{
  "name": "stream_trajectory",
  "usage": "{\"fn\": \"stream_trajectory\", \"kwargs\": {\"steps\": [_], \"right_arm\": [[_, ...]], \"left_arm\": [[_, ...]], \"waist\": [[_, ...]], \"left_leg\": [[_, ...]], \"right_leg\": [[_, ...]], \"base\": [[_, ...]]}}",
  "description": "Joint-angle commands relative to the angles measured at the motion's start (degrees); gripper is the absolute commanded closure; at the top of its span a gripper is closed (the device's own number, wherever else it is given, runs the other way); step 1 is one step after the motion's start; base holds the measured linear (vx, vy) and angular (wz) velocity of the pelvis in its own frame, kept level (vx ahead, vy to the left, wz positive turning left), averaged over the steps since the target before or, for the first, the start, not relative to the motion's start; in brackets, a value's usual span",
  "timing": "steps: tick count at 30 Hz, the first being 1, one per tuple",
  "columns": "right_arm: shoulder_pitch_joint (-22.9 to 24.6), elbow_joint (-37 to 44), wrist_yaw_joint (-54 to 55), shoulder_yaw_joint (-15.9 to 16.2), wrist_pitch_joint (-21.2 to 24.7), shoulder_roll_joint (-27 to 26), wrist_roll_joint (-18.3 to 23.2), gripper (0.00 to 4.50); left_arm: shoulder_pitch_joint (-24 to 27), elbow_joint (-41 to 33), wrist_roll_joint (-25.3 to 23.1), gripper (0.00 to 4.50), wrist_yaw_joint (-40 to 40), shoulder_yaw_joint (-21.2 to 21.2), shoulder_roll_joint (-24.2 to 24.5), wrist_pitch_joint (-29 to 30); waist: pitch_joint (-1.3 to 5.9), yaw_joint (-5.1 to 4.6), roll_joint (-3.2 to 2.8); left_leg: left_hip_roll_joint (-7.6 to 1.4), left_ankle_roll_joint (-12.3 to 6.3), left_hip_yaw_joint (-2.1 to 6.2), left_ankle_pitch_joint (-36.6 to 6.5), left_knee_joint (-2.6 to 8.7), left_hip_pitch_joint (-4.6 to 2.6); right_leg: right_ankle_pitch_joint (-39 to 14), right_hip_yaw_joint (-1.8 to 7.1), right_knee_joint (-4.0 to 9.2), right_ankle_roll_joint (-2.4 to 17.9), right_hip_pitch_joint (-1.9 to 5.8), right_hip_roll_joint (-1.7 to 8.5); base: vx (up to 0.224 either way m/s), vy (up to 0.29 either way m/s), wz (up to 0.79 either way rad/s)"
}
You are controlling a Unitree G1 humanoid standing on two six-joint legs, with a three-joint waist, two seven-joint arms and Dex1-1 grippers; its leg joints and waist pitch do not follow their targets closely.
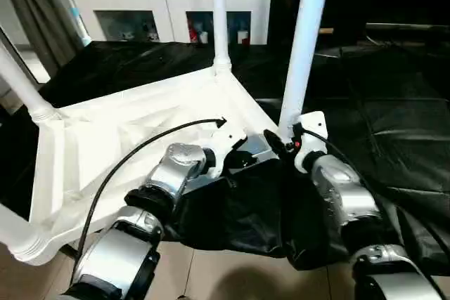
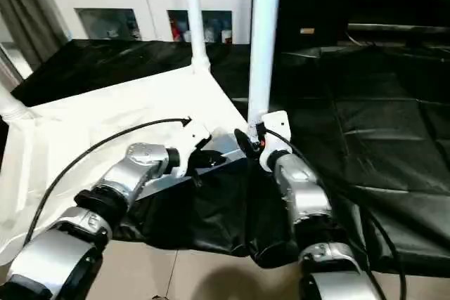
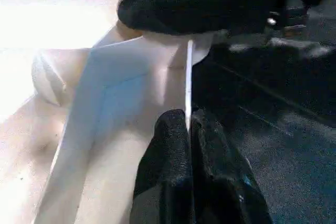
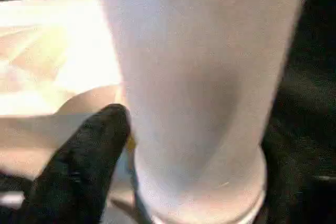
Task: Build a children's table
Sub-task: Rotate leg to tighten
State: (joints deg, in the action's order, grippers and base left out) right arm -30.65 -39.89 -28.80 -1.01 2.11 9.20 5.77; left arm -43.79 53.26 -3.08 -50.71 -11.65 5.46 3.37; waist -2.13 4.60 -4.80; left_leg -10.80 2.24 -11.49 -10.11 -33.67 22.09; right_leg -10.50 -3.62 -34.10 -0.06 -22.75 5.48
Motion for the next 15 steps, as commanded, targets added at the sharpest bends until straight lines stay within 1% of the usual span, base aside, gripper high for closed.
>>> {"fn": "stream_trajectory", "kwargs": {"steps": [1, 2, 3, 4, 5, 6, 7, 8, 9, 10, 11, 13, 14, 15], "right_arm": [[1.37, 1.66, -7.69, 4.44, 0.63, 0.41, 1.01, 0.62], [1.54, 2.24, -9.52, 4.63, 0.41, 1.24, 1.18, 0.62], [2.05, 3.58, -12.75, 5.09, 0.2, 2.91, 1.58, 0.62], [2.46, 4.56, -15.38, 5.28, 0.08, 4.2, 1.91, 0.62], [3.08, 5.89, -18.73, 5.4, -0.9, 6.14, 2.26, 0.62], [3.29, 6.29, -19.79, 5.39, -1.62, 6.86, 2.22, 0.62], [3.47, 6.59, -20.79, 5.24, -2.48, 7.5, 2.08, 0.62], [3.71, 7.23, -23.34, 5.19, -1.99, 8.81, 2.64, 0.62], [3.71, 7.23, -23.34, 5.19, -1.99, 8.81, 2.64, 0.62], [3.95, 7.94, -25.69, 5.17, -1.4, 9.95, 3.3, 0.62], [4.52, 9.77, -31.78, 5.78, 0.76, 13.06, 5.17, 0.62], [4.69, 10.22, -33.53, 5.99, 1.13, 13.93, 5.55, 0.62], [4.83, 10.56, -34.77, 6.25, 1.5, 14.61, 5.69, 0.62], [5.0, 10.91, -35.87, 6.56, 1.73, 15.25, 5.7, 0.62]], "left_arm": [[0.99, -2.89, 2.76, 4.5, -5.15, 0.17, 0.35, -3.32], [1.41, -3.32, 2.71, 4.5, -6.45, -0.22, 0.93, -3.4], [2.11, -4.13, 2.93, 4.5, -8.49, -0.57, 1.93, -3.28], [2.53, -4.57, 3.16, 4.5, -9.93, -0.72, 2.64, -3.15], [3.17, -5.45, 3.51, 4.5, -12.26, -1.01, 3.86, -2.95], [3.42, -5.79, 3.63, 4.5, -13.18, -1.14, 4.37, -2.94], [3.63, -6.08, 3.63, 4.5, -14.12, -1.17, 4.8, -2.99], [4.09, -6.75, 3.82, 4.5, -15.86, -1.28, 5.7, -2.82], [4.09, -6.75, 3.82, 4.5, -15.86, -1.28, 5.7, -2.82], [4.5, -7.44, 4.11, 4.5, -17.45, -1.36, 6.46, -2.45], [5.72, -9.66, 4.81, 4.5, -21.64, -1.76, 8.64, -1.27], [6.07, -10.32, 4.98, 4.5, -22.77, -1.89, 9.27, -0.95], [6.33, -10.77, 5.1, 4.5, -23.58, -1.98, 9.77, -0.82], [6.54, -11.18, 5.28, 4.5, -24.21, -1.98, 10.2, -0.62]], "waist": [[3.26, 0.05, 1.37], [3.37, 0.14, 1.26], [3.4, 0.13, 1.19], [3.51, 0.21, 1.28], [3.62, 0.51, 1.21], [3.6, 0.52, 1.26], [3.56, 0.46, 1.2], [3.7, 0.53, 1.16], [3.64, 0.54, 1.09], [3.64, 0.54, 1.09], [3.58, 0.6, 1.07], [3.54, 0.66, 1.11], [3.43, 0.57, 1.04], [3.34, 0.54, 1.07]], "left_leg": [[-2.21, -4.46, 1.3, -12.17, 4.0, -0.63], [-2.25, -5.0, 1.16, -11.21, 3.78, -0.72], [-2.24, -5.22, 1.18, -10.71, 3.7, -0.62], [-2.24, -5.45, 1.17, -10.19, 3.62, -0.56], [-2.39, -6.6, 1.06, -8.6, 3.36, -0.61], [-2.4, -6.83, 1.07, -8.17, 3.33, -0.5], [-2.42, -7.03, 1.02, -8.43, 3.33, -0.5], [-2.45, -7.03, 1.04, -8.31, 3.26, -0.65], [-2.56, -7.27, 1.05, -8.35, 3.31, -0.66], [-2.56, -7.27, 1.05, -8.35, 3.31, -0.66], [-2.64, -7.38, 1.08, -9.23, 3.36, -0.77], [-2.71, -7.63, 1.1, -9.11, 3.35, -0.67], [-2.67, -7.38, 1.01, -10.2, 3.41, -0.7], [-2.62, -7.13, 1.03, -10.59, 3.49, -0.63]], "right_leg": [[-12.85, 1.87, 4.41, 11.52, 2.61, 3.31], [-11.35, 1.86, 4.24, 12.09, 2.43, 3.28], [-10.57, 1.84, 4.1, 12.38, 2.5, 3.29], [-9.67, 1.76, 3.94, 12.67, 2.67, 3.24], [-6.66, 1.74, 3.56, 13.59, 2.57, 3.13], [-5.97, 1.71, 3.48, 13.85, 2.61, 3.1], [-5.54, 1.69, 3.41, 14.25, 2.47, 3.04], [-5.21, 1.7, 3.33, 14.43, 2.43, 3.09], [-4.63, 1.68, 3.24, 15.02, 2.35, 2.97], [-4.63, 1.68, 3.24, 15.02, 2.35, 2.97], [-4.58, 1.62, 3.15, 15.49, 2.47, 2.89], [-4.14, 1.67, 3.03, 15.61, 2.52, 2.92], [-5.52, 1.73, 3.24, 15.52, 2.35, 3.01], [-6.38, 1.7, 3.34, 15.4, 2.35, 3.01]], "base": [[0.0, 0.0, 0.0], [0.0, 0.0, 0.0], [0.0, 0.0, 0.0], [0.0, 0.0, 0.0], [0.0, 0.0, 0.0], [0.0, 0.0, 0.0], [0.0, 0.0, 0.0], [0.0, 0.0, 0.0], [0.0, 0.0, 0.0], [0.0, 0.0, 0.0], [0.0, 0.0, 0.0], [0.0, 0.0, 0.0], [0.0, 0.0, 0.0], [0.0, 0.0, 0.0]]}}
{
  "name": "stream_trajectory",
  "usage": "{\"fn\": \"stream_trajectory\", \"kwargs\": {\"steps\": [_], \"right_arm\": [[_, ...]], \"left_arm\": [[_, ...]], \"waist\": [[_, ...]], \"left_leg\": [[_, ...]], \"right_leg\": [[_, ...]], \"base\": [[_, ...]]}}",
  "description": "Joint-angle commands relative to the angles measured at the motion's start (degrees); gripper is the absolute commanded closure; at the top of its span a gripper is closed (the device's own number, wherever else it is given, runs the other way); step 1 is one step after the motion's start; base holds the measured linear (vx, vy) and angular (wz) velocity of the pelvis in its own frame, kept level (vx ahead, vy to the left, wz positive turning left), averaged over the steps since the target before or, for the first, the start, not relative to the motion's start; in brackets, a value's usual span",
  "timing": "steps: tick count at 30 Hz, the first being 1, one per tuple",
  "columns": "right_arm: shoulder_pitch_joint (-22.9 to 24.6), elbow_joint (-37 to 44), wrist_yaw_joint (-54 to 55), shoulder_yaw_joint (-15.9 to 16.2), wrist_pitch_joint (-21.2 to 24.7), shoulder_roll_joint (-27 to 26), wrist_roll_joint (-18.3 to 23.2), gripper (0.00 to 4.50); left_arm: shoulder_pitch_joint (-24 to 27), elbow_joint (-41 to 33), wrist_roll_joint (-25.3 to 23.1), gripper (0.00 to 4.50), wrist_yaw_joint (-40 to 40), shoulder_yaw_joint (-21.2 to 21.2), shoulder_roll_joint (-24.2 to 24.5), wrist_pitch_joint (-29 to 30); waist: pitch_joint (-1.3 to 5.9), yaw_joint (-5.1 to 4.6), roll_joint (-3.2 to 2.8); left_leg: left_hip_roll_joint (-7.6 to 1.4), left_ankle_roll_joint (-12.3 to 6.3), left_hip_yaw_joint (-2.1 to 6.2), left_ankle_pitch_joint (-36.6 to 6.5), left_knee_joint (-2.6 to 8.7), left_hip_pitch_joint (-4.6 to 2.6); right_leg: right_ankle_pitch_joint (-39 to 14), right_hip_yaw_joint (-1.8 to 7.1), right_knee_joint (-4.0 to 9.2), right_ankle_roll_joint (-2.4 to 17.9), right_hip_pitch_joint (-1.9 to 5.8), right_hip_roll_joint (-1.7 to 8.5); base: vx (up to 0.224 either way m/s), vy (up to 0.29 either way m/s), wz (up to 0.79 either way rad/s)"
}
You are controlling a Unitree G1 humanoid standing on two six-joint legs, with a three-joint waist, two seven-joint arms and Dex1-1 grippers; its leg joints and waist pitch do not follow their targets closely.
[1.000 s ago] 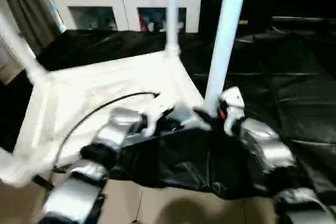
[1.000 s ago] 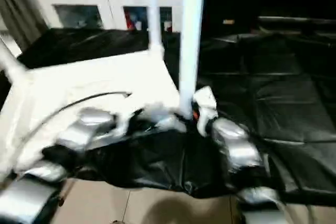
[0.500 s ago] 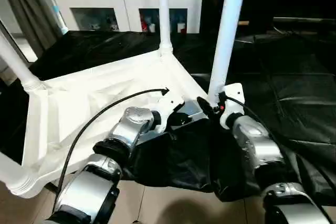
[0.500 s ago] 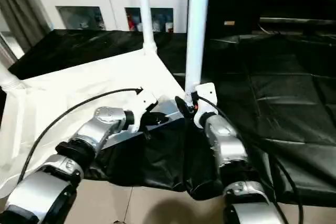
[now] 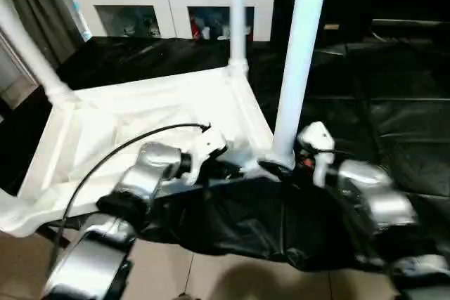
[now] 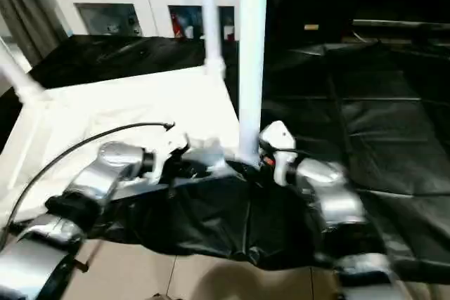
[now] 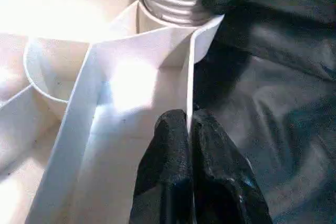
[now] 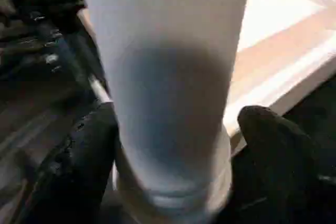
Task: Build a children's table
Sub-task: Rotate leg to tighten
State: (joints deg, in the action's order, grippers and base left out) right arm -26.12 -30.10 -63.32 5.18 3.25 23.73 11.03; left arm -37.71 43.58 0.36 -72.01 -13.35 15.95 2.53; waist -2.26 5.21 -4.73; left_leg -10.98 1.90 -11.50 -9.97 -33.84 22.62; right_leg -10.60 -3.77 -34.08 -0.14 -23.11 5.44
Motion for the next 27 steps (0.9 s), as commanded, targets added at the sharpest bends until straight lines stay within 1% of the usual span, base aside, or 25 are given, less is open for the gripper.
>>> {"fn": "stream_trajectory", "kwargs": {"steps": [1, 2, 5, 6, 7, 8, 13, 14, 15, 17, 18, 19, 20, 21, 22, 23, 24, 25, 26, 27], "right_arm": [[0.55, 1.24, -1.97, 0.59, 0.54, 1.16, 0.35, 0.62], [0.41, 0.9, -2.46, 0.72, 0.47, 1.53, 0.17, 0.62], [-0.01, 0.25, -2.17, 0.32, -0.06, 1.13, -0.22, 0.62], [-0.17, 0.07, -2.15, 0.17, -0.09, 0.95, -0.21, 0.9], [-0.22, 0.06, -2.14, 0.18, -0.07, 0.85, -0.19, 0.9], [-0.21, 0.35, -2.54, 0.44, 0.43, 0.54, 0.48, 0.9], [0.76, 1.67, -3.78, 1.08, 1.49, -0.06, 1.48, 1.37], [1.0, 1.71, -3.52, 1.13, 1.36, -0.29, 1.4, 1.53], [1.42, 1.75, -2.48, 0.97, 1.46, -0.82, 1.38, 1.53], [1.7, 1.41, -0.54, 0.64, 1.64, -1.6, 1.12, 1.74], [1.69, 0.79, 1.48, 0.32, 1.79, -2.31, 0.71, 1.74], [1.47, -0.77, 6.07, -0.27, 1.73, -3.73, -0.49, 1.79], [0.99, -2.95, 11.9, -0.97, 1.64, -5.47, -1.99, 1.81], [0.71, -4.06, 14.7, -1.32, 1.63, -6.31, -2.66, 1.81], [0.34, -5.41, 18.04, -1.73, 1.65, -7.29, -3.43, 1.81], [-0.28, -7.63, 23.38, -2.55, 1.56, -8.93, -4.25, 1.83], [-0.61, -8.58, 26.02, -2.96, 1.61, -9.79, -4.53, 1.83], [-1.09, -9.99, 29.95, -3.58, 1.69, -11.06, -4.94, 1.83], [-1.57, -11.33, 34.03, -4.26, 1.8, -12.42, -5.32, 1.83], [-2.14, -12.68, 38.15, -4.94, 2.04, -13.96, -5.54, 1.83]], "left_arm": [[0.65, -1.83, 1.98, 4.5, -3.31, -0.24, 0.05, 0.37], [0.86, -2.2, 2.13, 4.5, -3.94, -0.17, 0.59, 0.68], [0.88, -2.35, 2.11, 4.5, -4.16, 0.02, 0.68, 0.83], [0.86, -2.37, 2.12, 4.5, -4.18, 0.13, 0.66, 0.88], [0.85, -2.38, 2.12, 4.5, -4.18, 0.14, 0.66, 0.88], [1.04, -2.86, 2.34, 4.5, -4.11, 0.09, 0.71, 1.17], [1.47, -3.79, 2.53, 4.5, -3.16, 0.24, 0.23, 1.56], [1.36, -3.51, 2.3, 4.5, -2.06, 0.45, -0.14, 1.31], [1.05, -2.75, 1.74, 4.5, -0.05, 0.66, -0.71, 0.84], [0.57, -1.7, 1.03, 4.5, 2.47, 0.88, -1.39, 0.39], [0.12, -0.82, 0.51, 4.5, 4.44, 1.07, -1.91, 0.17], [-0.73, 0.62, -0.17, 4.5, 7.81, 1.49, -2.91, 0.09], [-1.72, 2.05, -0.65, 4.5, 11.46, 2.03, -4.15, 0.29], [-2.2, 2.69, -0.75, 4.5, 13.01, 2.31, -4.77, 0.42], [-2.77, 3.38, -0.77, 4.5, 14.69, 2.65, -5.52, 0.63], [-3.66, 4.33, -1.12, 4.5, 17.48, 2.89, -6.77, 0.78], [-4.16, 4.87, -1.24, 4.5, 18.92, 3.05, -7.46, 0.83], [-4.89, 5.68, -1.42, 4.5, 21.07, 3.3, -8.48, 0.89], [-5.66, 6.56, -1.66, 4.5, 23.37, 3.55, -9.58, 0.89], [-6.55, 7.54, -1.86, 4.5, 25.92, 3.82, -10.85, 0.8]], "waist": [[3.46, -0.07, 0.99], [3.44, -0.09, 1.21], [3.4, -0.12, 1.2], [3.47, -0.1, 1.23], [3.47, -0.1, 1.23], [3.55, -0.12, 1.3], [3.7, -0.03, 1.2], [3.7, -0.05, 1.14], [3.7, -0.07, 1.18], [3.64, -0.05, 1.23], [3.68, -0.09, 1.36], [3.49, -0.23, 1.19], [3.45, -0.39, 1.41], [3.45, -0.52, 1.32], [3.45, -0.52, 1.32], [3.3, -0.82, 1.43], [3.08, -0.94, 1.33], [3.03, -1.16, 1.28], [3.13, -1.18, 1.4], [3.1, -1.42, 1.22]], "left_leg": [[-2.48, -6.45, 1.05, -11.08, 3.72, -1.24], [-2.56, -5.62, 1.05, -11.54, 3.79, -1.34], [-2.48, -5.13, 1.07, -11.15, 3.78, -1.32], [-2.46, -5.11, 1.05, -10.72, 3.73, -1.33], [-2.46, -5.11, 1.05, -10.72, 3.73, -1.33], [-2.42, -5.54, 1.06, -9.65, 3.63, -1.22], [-2.42, -6.18, 1.03, -9.08, 3.47, -1.26], [-2.42, -6.17, 1.04, -9.14, 3.48, -1.25], [-2.43, -6.1, 1.02, -9.24, 3.48, -1.26], [-2.41, -5.76, 1.02, -9.8, 3.52, -1.29], [-2.39, -5.59, 1.04, -9.84, 3.53, -1.25], [-2.32, -5.04, 1.02, -10.76, 3.65, -1.27], [-2.2, -3.87, 1.09, -11.79, 3.79, -1.48], [-2.17, -2.71, 1.18, -12.21, 3.92, -1.64], [-2.17, -2.71, 1.18, -12.21, 3.92, -1.64], [-2.06, -2.19, 1.31, -12.79, 4.14, -1.34], [-2.01, -1.78, 1.18, -14.82, 4.18, -1.89], [-1.95, -1.48, 1.2, -15.32, 4.19, -1.79], [-1.94, -1.08, 1.33, -15.32, 4.27, -1.82], [-1.92, -0.69, 1.31, -15.35, 4.39, -1.89]], "right_leg": [[-7.13, 1.85, 3.44, 15.36, 2.7, 3.09], [-8.19, 1.92, 3.51, 15.3, 2.68, 3.14], [-9.08, 1.94, 3.56, 14.92, 2.62, 3.18], [-8.76, 1.95, 3.52, 14.93, 2.65, 3.17], [-8.76, 1.95, 3.52, 14.93, 2.65, 3.17], [-7.29, 1.93, 3.32, 15.12, 2.71, 3.12], [-6.2, 1.9, 3.16, 15.51, 2.74, 3.08], [-6.15, 1.87, 3.17, 15.49, 2.7, 3.07], [-6.14, 1.87, 3.21, 15.49, 2.7, 3.07], [-6.94, 1.91, 3.37, 15.26, 2.7, 3.12], [-7.27, 1.9, 3.34, 15.15, 2.73, 3.11], [-9.11, 1.93, 3.56, 14.83, 2.47, 3.11], [-11.61, 1.89, 3.92, 14.07, 2.55, 3.18], [-13.41, 1.92, 4.08, 13.64, 2.53, 3.27], [-13.41, 1.92, 4.08, 13.64, 2.53, 3.27], [-14.85, 1.87, 4.17, 12.7, 2.71, 3.2], [-17.69, 2.0, 4.76, 12.13, 2.23, 3.28], [-18.69, 2.09, 4.79, 11.96, 2.2, 3.37], [-19.29, 2.01, 4.86, 11.66, 2.46, 3.38], [-19.48, 2.06, 5.03, 11.05, 2.23, 3.23]], "base": [[0.0, 0.0, 0.0], [0.0, 0.0, 0.0], [0.0, 0.0, 0.0], [0.0, 0.0, 0.0], [0.0, 0.0, 0.0], [0.0, 0.0, 0.0], [0.0, 0.0, 0.0], [0.0, 0.0, 0.0], [0.0, 0.0, 0.0], [0.0, 0.0, 0.0], [0.0, 0.0, 0.0], [0.0, 0.0, 0.0], [0.0, 0.0, 0.0], [0.0, 0.0, 0.0], [0.0, 0.0, 0.0], [0.0, 0.0, 0.0], [0.0, 0.0, 0.0], [0.0, 0.0, 0.0], [0.0, 0.0, 0.0], [0.0, 0.0, 0.0]]}}
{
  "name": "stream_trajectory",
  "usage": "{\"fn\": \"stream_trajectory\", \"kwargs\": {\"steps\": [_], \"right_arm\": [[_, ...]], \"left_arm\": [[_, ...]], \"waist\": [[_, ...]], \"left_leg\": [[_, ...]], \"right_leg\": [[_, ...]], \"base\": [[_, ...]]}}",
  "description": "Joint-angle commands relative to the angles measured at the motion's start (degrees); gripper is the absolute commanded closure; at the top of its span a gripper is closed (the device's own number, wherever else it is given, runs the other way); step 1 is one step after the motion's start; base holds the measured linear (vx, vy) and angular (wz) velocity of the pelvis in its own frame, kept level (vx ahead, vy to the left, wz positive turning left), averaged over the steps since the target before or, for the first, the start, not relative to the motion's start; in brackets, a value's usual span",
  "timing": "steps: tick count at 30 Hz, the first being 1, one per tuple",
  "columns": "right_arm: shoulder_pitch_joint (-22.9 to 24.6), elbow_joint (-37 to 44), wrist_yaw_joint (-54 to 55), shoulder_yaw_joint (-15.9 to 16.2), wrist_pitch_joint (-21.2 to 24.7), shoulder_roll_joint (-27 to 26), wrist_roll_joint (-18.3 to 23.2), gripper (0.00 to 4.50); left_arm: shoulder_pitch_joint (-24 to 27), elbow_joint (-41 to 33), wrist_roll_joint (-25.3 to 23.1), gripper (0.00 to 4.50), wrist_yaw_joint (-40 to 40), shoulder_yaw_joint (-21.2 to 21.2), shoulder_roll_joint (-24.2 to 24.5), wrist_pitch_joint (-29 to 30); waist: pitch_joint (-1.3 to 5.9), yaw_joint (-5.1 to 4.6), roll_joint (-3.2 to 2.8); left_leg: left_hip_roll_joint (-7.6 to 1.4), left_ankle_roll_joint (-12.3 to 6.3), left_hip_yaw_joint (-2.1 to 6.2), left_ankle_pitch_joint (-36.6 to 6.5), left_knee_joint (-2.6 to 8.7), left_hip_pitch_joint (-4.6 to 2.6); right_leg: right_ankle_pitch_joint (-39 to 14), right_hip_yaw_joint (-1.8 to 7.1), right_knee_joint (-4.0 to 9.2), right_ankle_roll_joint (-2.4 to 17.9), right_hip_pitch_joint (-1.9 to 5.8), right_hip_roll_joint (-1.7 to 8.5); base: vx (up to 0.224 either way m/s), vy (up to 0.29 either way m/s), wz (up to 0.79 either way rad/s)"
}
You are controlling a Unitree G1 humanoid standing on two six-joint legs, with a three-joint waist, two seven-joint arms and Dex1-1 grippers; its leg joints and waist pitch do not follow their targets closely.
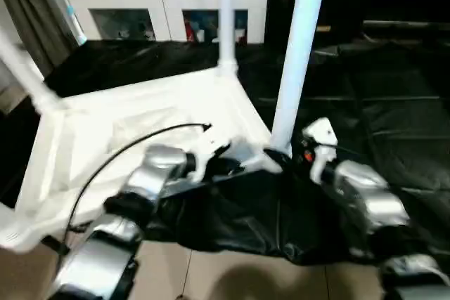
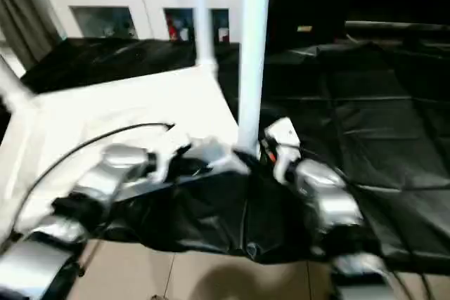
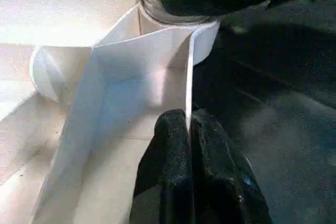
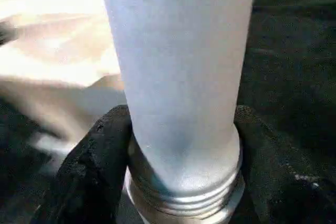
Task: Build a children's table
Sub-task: Rotate leg to tighten
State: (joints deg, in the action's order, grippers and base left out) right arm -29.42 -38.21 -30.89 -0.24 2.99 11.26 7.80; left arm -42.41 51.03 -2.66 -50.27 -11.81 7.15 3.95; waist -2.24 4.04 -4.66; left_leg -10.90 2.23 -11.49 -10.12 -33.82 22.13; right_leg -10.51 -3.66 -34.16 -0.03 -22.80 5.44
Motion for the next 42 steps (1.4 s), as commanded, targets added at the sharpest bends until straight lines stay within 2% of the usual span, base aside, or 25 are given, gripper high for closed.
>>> {"fn": "stream_trajectory", "kwargs": {"steps": [1, 4, 6, 7, 10, 11, 12, 13, 15, 18, 23, 26, 29, 30, 33, 35, 37, 40, 42], "right_arm": [[1.16, -4.57, 5.72, 0.48, 2.3, -1.5, -2.31, 1.83], [-0.04, -6.07, 11.29, 0.83, 1.85, -4.91, -3.9, 1.83], [-0.43, -5.76, 8.01, 1.32, 0.54, -6.29, -3.01, 1.83], [-0.52, -5.58, 7.04, 1.4, 0.39, -6.44, -2.64, 1.27], [-0.68, -4.07, 2.26, 2.43, 0.45, -5.71, -1.63, 1.11], [-0.68, -4.07, 2.26, 2.43, 0.45, -5.71, -1.63, 0.92], [-0.56, -3.28, 0.74, 3.14, 0.2, -5.08, -1.79, 0.79], [-0.56, -3.28, 0.74, 3.14, 0.2, -5.08, -1.79, 0.71], [0.08, -1.12, -4.92, 5.05, -0.26, -2.8, -1.8, 0.71], [1.28, 2.25, -13.4, 6.6, 0.07, 0.83, -0.64, 0.71], [2.86, 6.49, -23.75, 7.14, 1.25, 6.13, 1.27, 0.71], [3.5, 7.96, -28.44, 7.11, 0.44, 9.26, 1.96, 0.71], [3.44, 7.96, -30.0, 6.81, 0.6, 10.33, 2.29, 0.71], [3.38, 7.93, -30.36, 6.77, 0.64, 10.57, 2.39, 0.97], [3.21, 7.96, -30.82, 6.4, 1.09, 10.59, 2.65, 1.08], [3.43, 8.38, -30.78, 6.63, 1.73, 10.05, 3.05, 1.42], [3.82, 8.74, -30.54, 6.96, 1.7, 9.74, 2.98, 1.47], [4.37, 7.63, -26.91, 6.92, 1.38, 7.74, 1.98, 1.68], [3.98, 4.62, -19.7, 6.33, 0.76, 5.54, -0.38, 1.74]], "left_arm": [[-1.85, 0.08, 1.16, 4.5, 4.17, 2.28, -2.05, -0.62], [-3.79, 2.42, 1.0, 4.5, 8.17, 2.46, -4.69, -1.34], [-4.11, 2.7, 0.77, 4.5, 7.04, 1.88, -5.2, -2.1], [-4.09, 2.69, 0.65, 4.5, 6.48, 1.72, -5.17, -2.36], [-3.19, 2.18, 0.51, 4.5, 2.38, 0.57, -3.8, -3.36], [-3.19, 2.18, 0.51, 4.5, 2.38, 0.57, -3.8, -3.36], [-2.78, 1.91, 0.46, 4.5, 0.88, 0.21, -3.19, -3.57], [-2.78, 1.91, 0.46, 4.5, 0.88, 0.21, -3.19, -3.57], [-1.62, 0.69, 0.78, 4.5, -3.7, -0.61, -1.56, -4.01], [0.11, -1.29, 0.95, 4.5, -10.45, -2.08, 1.3, -4.68], [2.18, -4.23, 2.14, 4.5, -18.34, -2.52, 5.4, -4.41], [3.16, -5.86, 2.82, 4.5, -22.42, -2.41, 7.99, -3.86], [3.48, -6.32, 3.09, 4.5, -23.83, -2.2, 9.15, -3.71], [3.51, -6.3, 3.14, 4.5, -23.99, -2.16, 9.41, -3.84], [3.67, -6.6, 3.28, 4.5, -24.43, -2.06, 9.89, -3.79], [3.93, -7.14, 3.69, 4.5, -24.62, -1.91, 9.82, -3.22], [3.97, -7.16, 3.73, 4.5, -24.23, -1.84, 9.48, -3.18], [3.8, -6.86, 3.72, 4.5, -21.53, -1.3, 7.96, -2.6], [3.2, -5.41, 2.87, 4.5, -17.8, -1.13, 6.7, -2.92]], "waist": [[3.08, -0.24, 1.16], [3.18, -0.51, 1.03], [3.34, -0.44, 1.0], [3.33, -0.38, 1.04], [3.36, -0.35, 1.12], [3.41, -0.31, 1.14], [3.39, -0.4, 1.52], [3.43, -0.3, 1.38], [3.41, -0.06, 1.44], [3.44, -0.03, 1.44], [3.64, 0.41, 1.3], [3.83, 1.08, 1.18], [3.76, 1.21, 1.15], [3.72, 1.22, 1.16], [3.71, 1.15, 1.25], [3.73, 1.14, 1.26], [3.79, 1.16, 1.25], [3.82, 1.15, 1.23], [3.66, 0.89, 1.35]], "left_leg": [[-1.99, -1.02, 1.3, -15.2, 4.37, -1.4], [-1.94, -1.48, 1.35, -15.18, 4.37, -1.29], [-1.93, -1.88, 1.36, -14.81, 4.32, -1.23], [-1.98, -2.52, 1.35, -14.28, 4.28, -1.08], [-1.95, -3.78, 1.32, -13.05, 4.17, -0.85], [-1.93, -3.98, 1.29, -12.99, 4.1, -0.84], [-1.97, -4.26, 1.26, -12.52, 4.07, -0.74], [-1.94, -4.37, 1.3, -12.13, 4.01, -0.7], [-2.06, -5.24, 1.22, -11.07, 3.89, -0.62], [-2.24, -5.53, 1.15, -11.23, 3.88, -0.69], [-2.52, -6.17, 1.14, -9.93, 3.74, -0.73], [-2.66, -6.64, 1.02, -8.99, 3.5, -0.89], [-2.58, -6.43, 0.95, -9.18, 3.47, -0.82], [-2.55, -6.19, 0.96, -9.69, 3.52, -0.84], [-2.51, -5.66, 1.01, -10.2, 3.55, -0.8], [-2.51, -5.54, 1.0, -10.0, 3.54, -0.84], [-2.54, -5.76, 1.01, -9.09, 3.48, -0.82], [-2.51, -5.9, 1.02, -8.66, 3.42, -0.81], [-2.42, -4.99, 1.05, -9.53, 3.65, -0.74]], "right_leg": [[-19.57, 1.95, 5.11, 10.94, 1.92, 3.23], [-17.31, 1.95, 5.02, 11.07, 1.94, 3.13], [-15.98, 1.92, 4.91, 11.21, 2.13, 3.19], [-14.37, 1.96, 4.77, 11.6, 2.26, 3.21], [-12.7, 1.87, 4.55, 12.29, 2.47, 3.3], [-12.57, 1.85, 4.52, 12.35, 2.53, 3.29], [-12.29, 1.85, 4.47, 12.49, 2.6, 3.32], [-12.24, 1.83, 4.38, 12.54, 2.67, 3.37], [-11.37, 1.73, 4.25, 12.86, 2.77, 3.29], [-11.67, 1.75, 4.2, 13.13, 2.67, 3.27], [-8.48, 1.77, 3.61, 14.36, 2.63, 3.17], [-5.36, 1.86, 3.15, 15.4, 2.4, 3.16], [-4.91, 1.87, 3.12, 15.81, 2.36, 3.16], [-5.49, 1.85, 3.18, 15.74, 2.36, 3.14], [-6.31, 1.85, 3.21, 15.54, 2.47, 3.23], [-6.41, 1.86, 3.2, 15.48, 2.45, 3.2], [-5.32, 1.85, 3.05, 15.56, 2.44, 3.13], [-4.82, 1.84, 2.99, 15.61, 2.43, 3.14], [-6.78, 1.82, 3.24, 15.29, 2.4, 3.21]], "base": [[0.0, 0.0, 0.0], [0.0, 0.0, 0.0], [0.0, 0.0, 0.0], [0.0, 0.0, 0.0], [0.0, 0.0, 0.0], [0.0, 0.0, 0.0], [0.0, 0.0, 0.0], [0.0, 0.0, 0.0], [0.0, 0.0, 0.0], [0.0, 0.0, 0.0], [0.0, 0.0, 0.0], [0.0, 0.0, 0.0], [0.0, 0.0, 0.0], [0.0, 0.0, 0.0], [0.0, 0.0, 0.0], [0.0, 0.0, 0.0], [0.0, 0.0, 0.0], [0.0, 0.0, 0.0], [0.0, 0.0, 0.0]]}}
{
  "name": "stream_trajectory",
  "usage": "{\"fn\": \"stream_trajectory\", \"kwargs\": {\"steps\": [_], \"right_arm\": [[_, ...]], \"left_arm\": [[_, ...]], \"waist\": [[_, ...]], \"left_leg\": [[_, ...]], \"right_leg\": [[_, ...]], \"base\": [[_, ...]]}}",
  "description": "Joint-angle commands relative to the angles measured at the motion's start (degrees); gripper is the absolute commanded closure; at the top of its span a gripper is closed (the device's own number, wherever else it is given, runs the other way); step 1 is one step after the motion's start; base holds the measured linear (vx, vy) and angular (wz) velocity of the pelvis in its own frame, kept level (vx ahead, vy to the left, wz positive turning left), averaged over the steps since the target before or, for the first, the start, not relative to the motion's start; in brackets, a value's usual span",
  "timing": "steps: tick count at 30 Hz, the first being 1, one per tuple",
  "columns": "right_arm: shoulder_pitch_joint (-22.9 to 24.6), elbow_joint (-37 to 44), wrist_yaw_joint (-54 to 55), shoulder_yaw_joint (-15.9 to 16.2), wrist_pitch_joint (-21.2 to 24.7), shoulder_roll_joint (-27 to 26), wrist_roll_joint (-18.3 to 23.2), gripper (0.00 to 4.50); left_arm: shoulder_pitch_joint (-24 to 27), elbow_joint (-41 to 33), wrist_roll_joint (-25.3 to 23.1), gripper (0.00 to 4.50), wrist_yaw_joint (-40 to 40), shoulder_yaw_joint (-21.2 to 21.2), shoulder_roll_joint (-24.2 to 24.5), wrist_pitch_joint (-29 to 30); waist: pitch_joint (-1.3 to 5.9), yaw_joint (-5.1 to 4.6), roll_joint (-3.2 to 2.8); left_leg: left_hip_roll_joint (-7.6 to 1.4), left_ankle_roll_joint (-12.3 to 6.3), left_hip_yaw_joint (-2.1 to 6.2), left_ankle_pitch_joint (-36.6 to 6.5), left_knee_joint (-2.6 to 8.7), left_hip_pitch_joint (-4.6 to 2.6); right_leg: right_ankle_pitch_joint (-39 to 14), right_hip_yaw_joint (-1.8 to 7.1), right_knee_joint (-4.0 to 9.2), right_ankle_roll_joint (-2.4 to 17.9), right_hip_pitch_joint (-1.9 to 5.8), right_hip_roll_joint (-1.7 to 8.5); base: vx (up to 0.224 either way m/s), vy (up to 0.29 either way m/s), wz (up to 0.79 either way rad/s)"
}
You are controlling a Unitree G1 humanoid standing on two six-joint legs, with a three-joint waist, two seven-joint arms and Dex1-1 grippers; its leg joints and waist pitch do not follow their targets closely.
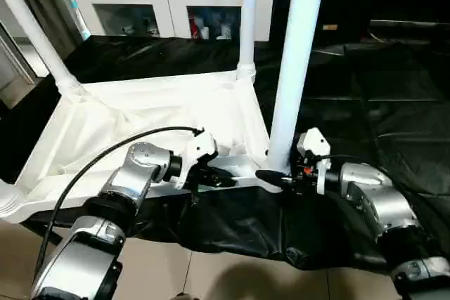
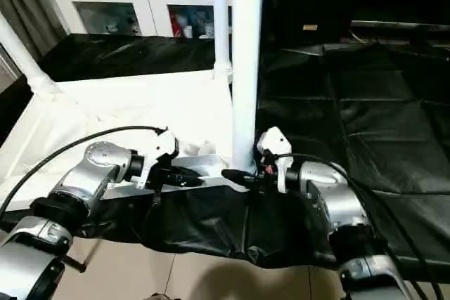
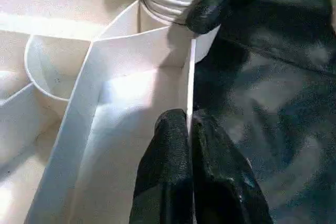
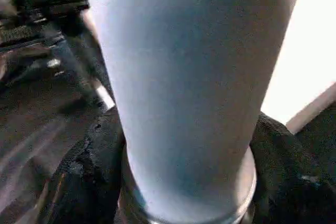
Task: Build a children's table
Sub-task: Rotate leg to tighten
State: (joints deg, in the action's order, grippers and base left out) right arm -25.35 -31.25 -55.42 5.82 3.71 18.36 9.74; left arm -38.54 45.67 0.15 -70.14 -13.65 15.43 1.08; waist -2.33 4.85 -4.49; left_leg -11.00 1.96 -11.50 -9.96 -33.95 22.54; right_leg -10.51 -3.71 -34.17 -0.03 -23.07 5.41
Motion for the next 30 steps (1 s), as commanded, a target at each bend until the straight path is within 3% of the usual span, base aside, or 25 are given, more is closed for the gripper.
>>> {"fn": "stream_trajectory", "kwargs": {"steps": [1, 3, 5, 7, 8, 10, 12, 13, 16, 18, 20, 28, 30], "right_arm": [[-0.57, -4.66, 10.02, -0.28, 0.03, -3.08, -3.63, 1.76], [-1.26, -7.8, 17.47, -1.34, 0.45, -5.66, -4.55, 1.77], [-2.0, -10.13, 25.19, -2.84, 1.22, -8.89, -4.6, 1.78], [-2.72, -11.69, 31.44, -4.15, 2.08, -11.65, -4.42, 1.78], [-3.07, -12.24, 33.06, -4.37, 2.19, -12.4, -4.5, 1.78], [-3.64, -13.11, 36.08, -4.49, 2.39, -13.77, -5.2, 1.78], [-3.74, -13.01, 35.44, -3.07, 0.99, -15.45, -6.41, 1.78], [-3.65, -12.83, 34.66, -2.71, 0.54, -15.8, -6.44, 1.78], [-3.28, -11.51, 29.65, -3.03, 0.46, -15.82, -4.23, 1.08], [-3.19, -10.97, 28.53, -3.07, 0.56, -15.43, -3.84, 1.0], [-2.96, -8.97, 24.03, -2.2, -0.09, -12.29, -3.67, 0.73], [-1.44, -2.43, 5.5, -0.36, -0.13, -3.33, -1.1, 0.63], [-1.1, -1.0, 1.82, 0.16, 0.28, -1.47, -0.53, 0.63]], "left_arm": [[-1.35, 1.47, -0.57, 4.5, 5.45, 0.97, -2.71, -0.35], [-2.62, 3.91, -1.14, 4.5, 11.26, 1.68, -4.85, 0.15], [-4.22, 6.31, -1.64, 4.5, 17.77, 2.47, -7.71, 0.04], [-5.77, 8.4, -2.44, 4.5, 24.52, 3.1, -10.15, -0.19], [-6.25, 8.92, -2.45, 4.5, 25.65, 3.22, -10.86, -0.14], [-7.12, 9.92, -2.56, 4.5, 28.71, 3.49, -12.09, -0.32], [-7.95, 11.05, -2.97, 4.5, 30.56, 3.31, -13.59, -1.7], [-8.09, 11.29, -3.12, 4.5, 30.5, 3.17, -13.92, -2.07], [-8.25, 11.81, -2.86, 4.5, 27.9, 3.17, -14.46, -2.31], [-8.2, 11.82, -2.84, 4.5, 27.34, 3.14, -14.34, -2.47], [-7.46, 11.38, -2.57, 4.5, 22.94, 2.76, -12.98, -2.86], [-3.82, 7.51, -1.82, 4.5, 7.96, 0.4, -6.19, -3.42], [-2.99, 6.23, -1.22, 4.5, 4.28, 0.25, -4.39, -3.26]], "waist": [[3.5, -0.31, 1.06], [3.11, -0.84, 1.19], [3.06, -1.11, 1.17], [3.06, -1.26, 1.22], [2.96, -1.27, 1.1], [2.89, -1.29, 1.07], [2.95, -1.32, 0.92], [2.98, -1.28, 0.98], [3.1, -1.28, 0.82], [3.08, -1.28, 0.87], [3.15, -1.31, 0.93], [3.61, -0.82, 1.02], [3.66, -0.69, 0.91]], "left_leg": [[-2.23, -3.69, 1.08, -11.09, 3.96, -1.22], [-2.0, -1.43, 1.14, -14.82, 4.33, -1.7], [-2.03, -0.29, 1.3, -16.2, 4.49, -2.0], [-1.96, -0.18, 1.34, -16.35, 4.59, -1.95], [-1.95, -0.14, 1.3, -17.92, 4.59, -2.43], [-1.95, -0.26, 1.44, -18.1, 4.76, -2.08], [-1.93, 0.02, 1.49, -19.34, 4.83, -2.32], [-1.91, -0.13, 1.46, -19.35, 4.82, -2.31], [-1.97, -1.06, 1.53, -18.87, 4.86, -2.01], [-2.0, -1.6, 1.54, -18.42, 4.89, -1.73], [-1.98, -2.01, 1.54, -17.97, 4.81, -1.72], [-2.24, -5.21, 1.32, -11.81, 4.15, -0.99], [-2.31, -5.72, 1.22, -11.05, 4.04, -1.1]], "right_leg": [[-9.55, 1.92, 3.66, 14.59, 2.46, 3.26], [-16.58, 1.94, 4.5, 13.06, 2.4, 3.28], [-19.43, 2.13, 4.9, 12.01, 2.28, 3.46], [-20.1, 2.12, 5.02, 11.35, 2.28, 3.33], [-21.71, 2.15, 5.48, 10.77, 1.89, 3.27], [-21.86, 2.12, 5.43, 10.52, 2.13, 3.33], [-22.42, 2.12, 5.66, 9.92, 1.98, 3.33], [-22.0, 2.13, 5.68, 9.94, 1.98, 3.29], [-19.61, 2.16, 5.37, 10.45, 2.29, 3.42], [-18.9, 2.11, 5.29, 10.61, 2.52, 3.45], [-18.68, 2.04, 5.3, 10.71, 2.64, 3.46], [-11.12, 1.77, 4.24, 13.34, 3.26, 3.48], [-9.8, 1.74, 4.04, 13.99, 3.09, 3.36]], "base": [[0.0, 0.0, 0.0], [0.0, 0.0, 0.0], [0.0, 0.0, 0.0], [0.0, 0.0, 0.0], [0.0, 0.0, 0.0], [0.0, 0.0, 0.0], [0.0, 0.0, 0.0], [0.0, 0.0, 0.0], [0.0, 0.0, 0.0], [0.0, 0.0, 0.0], [0.0, 0.0, 0.0], [0.0, 0.0, 0.0], [0.0, 0.0, 0.0]]}}
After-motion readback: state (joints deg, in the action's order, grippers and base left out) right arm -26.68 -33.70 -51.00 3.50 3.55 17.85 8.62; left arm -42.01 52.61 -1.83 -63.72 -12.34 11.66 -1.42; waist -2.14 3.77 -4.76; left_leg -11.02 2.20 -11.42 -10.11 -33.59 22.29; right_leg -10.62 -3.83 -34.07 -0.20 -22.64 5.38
